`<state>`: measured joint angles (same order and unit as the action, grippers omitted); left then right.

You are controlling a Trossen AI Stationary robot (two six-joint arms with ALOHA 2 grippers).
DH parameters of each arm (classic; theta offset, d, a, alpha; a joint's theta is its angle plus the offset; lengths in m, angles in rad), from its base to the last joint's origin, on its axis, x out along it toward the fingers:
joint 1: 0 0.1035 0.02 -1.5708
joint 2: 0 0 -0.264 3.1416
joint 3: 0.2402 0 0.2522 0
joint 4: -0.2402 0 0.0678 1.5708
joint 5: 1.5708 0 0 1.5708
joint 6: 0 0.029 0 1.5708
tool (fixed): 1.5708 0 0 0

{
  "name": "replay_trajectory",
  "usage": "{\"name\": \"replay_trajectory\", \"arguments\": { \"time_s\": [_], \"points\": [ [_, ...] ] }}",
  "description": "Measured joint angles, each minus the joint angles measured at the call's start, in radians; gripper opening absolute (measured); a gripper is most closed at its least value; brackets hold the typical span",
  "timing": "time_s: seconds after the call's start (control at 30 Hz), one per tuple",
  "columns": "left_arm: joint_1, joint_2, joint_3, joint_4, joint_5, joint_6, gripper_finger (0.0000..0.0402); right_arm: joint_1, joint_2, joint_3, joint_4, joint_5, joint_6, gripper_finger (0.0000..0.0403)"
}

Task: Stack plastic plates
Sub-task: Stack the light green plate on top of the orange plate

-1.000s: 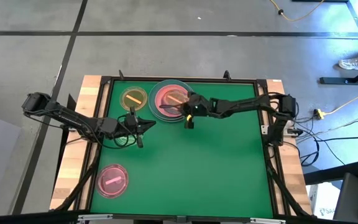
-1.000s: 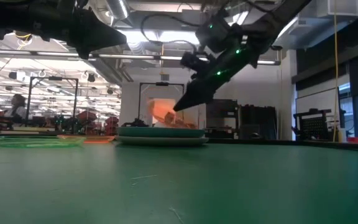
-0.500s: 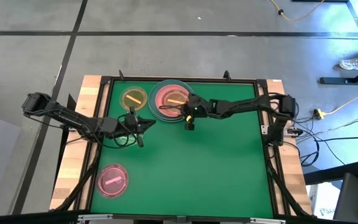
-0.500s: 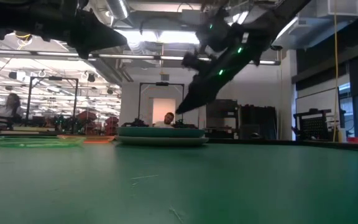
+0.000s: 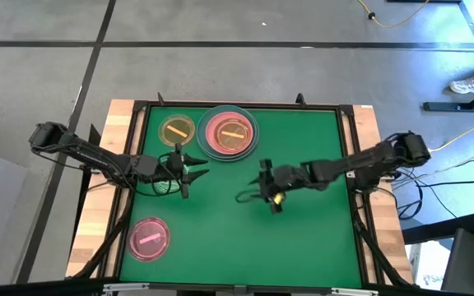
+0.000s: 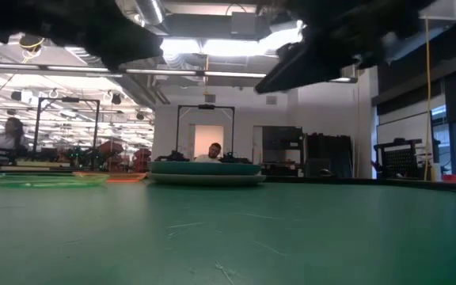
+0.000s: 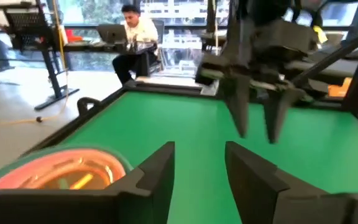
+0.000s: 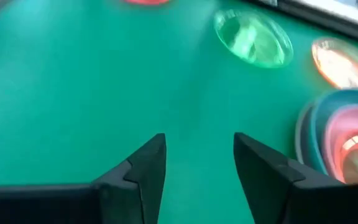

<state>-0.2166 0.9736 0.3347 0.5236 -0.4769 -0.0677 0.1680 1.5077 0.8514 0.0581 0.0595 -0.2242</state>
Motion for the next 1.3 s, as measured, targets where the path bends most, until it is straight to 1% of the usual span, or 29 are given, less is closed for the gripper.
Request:
{"name": "replay_trajectory", "arguments": {
  "time_s": [0.1,0.17,0.3,0.37,0.47,0.6,0.7,0.77,0.93,1.03,1.17,1.3],
  "points": [
    [-0.031,0.011,0.053,-0.100,0.015,0.013,0.0140,0.070,-0.044,-0.078,0.098,0.031,0.018,0.0174],
    [-0.049,0.033,0.098,-0.190,0.005,0.020,0.0137,0.108,-0.063,-0.113,0.169,0.038,0.021,0.0172],
    [-0.069,0.100,0.195,-0.344,-0.054,0.017,0.0129,0.146,-0.098,-0.119,0.185,0.041,0.019,0.0172],
    [-0.073,0.152,0.240,-0.437,-0.060,-0.010,0.0125,0.155,-0.107,-0.119,0.182,0.044,0.019,0.0172],
    [-0.089,0.233,0.317,-0.585,-0.052,-0.095,0.0119,0.155,-0.114,-0.119,0.177,0.045,0.045,0.0172],
    [-0.132,0.334,0.428,-0.909,0.030,-0.215,0.0111,0.153,-0.114,-0.119,0.158,0.046,0.064,0.0172],
    [-0.166,0.380,0.492,-1.098,0.056,-0.340,0.0104,0.153,-0.113,-0.119,0.149,0.063,0.068,0.0172],
    [-0.189,0.397,0.502,-1.186,0.065,-0.418,0.0099,0.153,-0.113,-0.119,0.153,0.079,0.068,0.0172],
    [-0.228,0.403,0.469,-1.292,0.097,-0.576,0.0092,0.153,-0.113,-0.119,0.154,0.096,0.070,0.0172],
    [-0.245,0.403,0.423,-1.297,0.098,-0.639,0.0092,0.153,-0.113,-0.119,0.151,0.107,0.076,0.0172],
    [-0.254,0.403,0.363,-1.287,0.098,-0.683,0.0094,0.153,-0.113,-0.119,0.149,0.108,0.090,0.0172],
    [-0.254,0.403,0.323,-1.253,0.094,-0.685,0.0092,0.153,-0.112,-0.119,0.149,0.108,0.090,0.0172]
  ]
}}
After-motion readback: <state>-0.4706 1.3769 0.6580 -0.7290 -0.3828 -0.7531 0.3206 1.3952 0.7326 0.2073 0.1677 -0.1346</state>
